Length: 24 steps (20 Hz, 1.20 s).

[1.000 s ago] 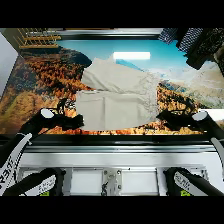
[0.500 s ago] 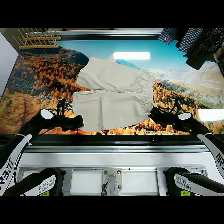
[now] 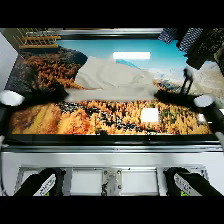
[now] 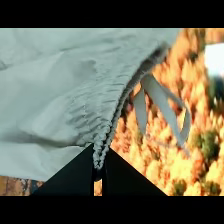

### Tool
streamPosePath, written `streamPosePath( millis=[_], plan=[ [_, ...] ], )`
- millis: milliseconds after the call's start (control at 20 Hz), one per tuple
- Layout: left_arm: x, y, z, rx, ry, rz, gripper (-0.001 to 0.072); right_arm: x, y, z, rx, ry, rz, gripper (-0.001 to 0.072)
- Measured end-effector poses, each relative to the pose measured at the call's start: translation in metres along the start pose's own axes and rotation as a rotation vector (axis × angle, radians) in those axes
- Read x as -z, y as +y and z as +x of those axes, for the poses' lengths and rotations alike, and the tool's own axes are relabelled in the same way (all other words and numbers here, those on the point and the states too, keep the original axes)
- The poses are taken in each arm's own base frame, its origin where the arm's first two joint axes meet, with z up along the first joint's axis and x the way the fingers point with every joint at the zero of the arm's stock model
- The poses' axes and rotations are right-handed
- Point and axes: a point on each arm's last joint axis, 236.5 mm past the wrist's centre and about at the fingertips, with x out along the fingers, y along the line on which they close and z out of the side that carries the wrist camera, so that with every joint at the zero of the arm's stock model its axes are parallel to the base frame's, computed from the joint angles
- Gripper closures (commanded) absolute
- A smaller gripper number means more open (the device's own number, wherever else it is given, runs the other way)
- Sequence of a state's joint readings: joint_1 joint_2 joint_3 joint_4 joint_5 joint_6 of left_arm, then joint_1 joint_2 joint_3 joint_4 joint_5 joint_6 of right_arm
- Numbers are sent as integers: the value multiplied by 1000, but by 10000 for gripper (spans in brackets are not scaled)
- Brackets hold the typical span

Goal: Fold the clothes and pants, and hang the long-sleeved shirts on hangers.

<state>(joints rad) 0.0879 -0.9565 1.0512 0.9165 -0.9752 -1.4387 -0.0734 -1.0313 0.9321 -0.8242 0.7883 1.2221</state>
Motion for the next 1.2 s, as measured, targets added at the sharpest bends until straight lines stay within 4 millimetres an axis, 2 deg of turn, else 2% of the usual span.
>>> streamPosePath(
  millis=[100,200,300,400,500,600,650,700,750,900,1050,1200],
  plan=[
    [-56,-55,-72,52,-205,125,705,-44,47,-56,-43,-97,-135,693],
    [-88,-114,-156,103,-407,252,705,-70,91,-117,-76,-199,-219,693],
    [-94,-159,-228,139,-569,350,705,-78,126,-172,-100,-283,-265,693],
    [-88,-191,-286,166,-693,423,705,-73,151,-214,-123,-335,-275,692],
    [-80,-213,-324,191,-776,461,705,-58,166,-241,-142,-341,-253,693],
    [-77,-221,-339,205,-805,467,705,-41,173,-253,-159,-305,-199,693],
    [-79,-220,-336,205,-798,458,705,-32,173,-254,-161,-272,-159,693],
    [-85,-215,-324,202,-774,438,705,-26,171,-253,-159,-241,-124,693],
    [-94,-201,-298,189,-718,399,705,-18,166,-245,-152,-181,-69,693],
    [-121,-150,-201,151,-528,270,705,-6,139,-201,-100,11,53,693],
    [-137,-102,-86,122,-320,157,705,1,97,-132,-23,218,141,693],
    [-143,-76,16,117,-159,109,705,2,52,-62,48,330,210,693]
  ],
)
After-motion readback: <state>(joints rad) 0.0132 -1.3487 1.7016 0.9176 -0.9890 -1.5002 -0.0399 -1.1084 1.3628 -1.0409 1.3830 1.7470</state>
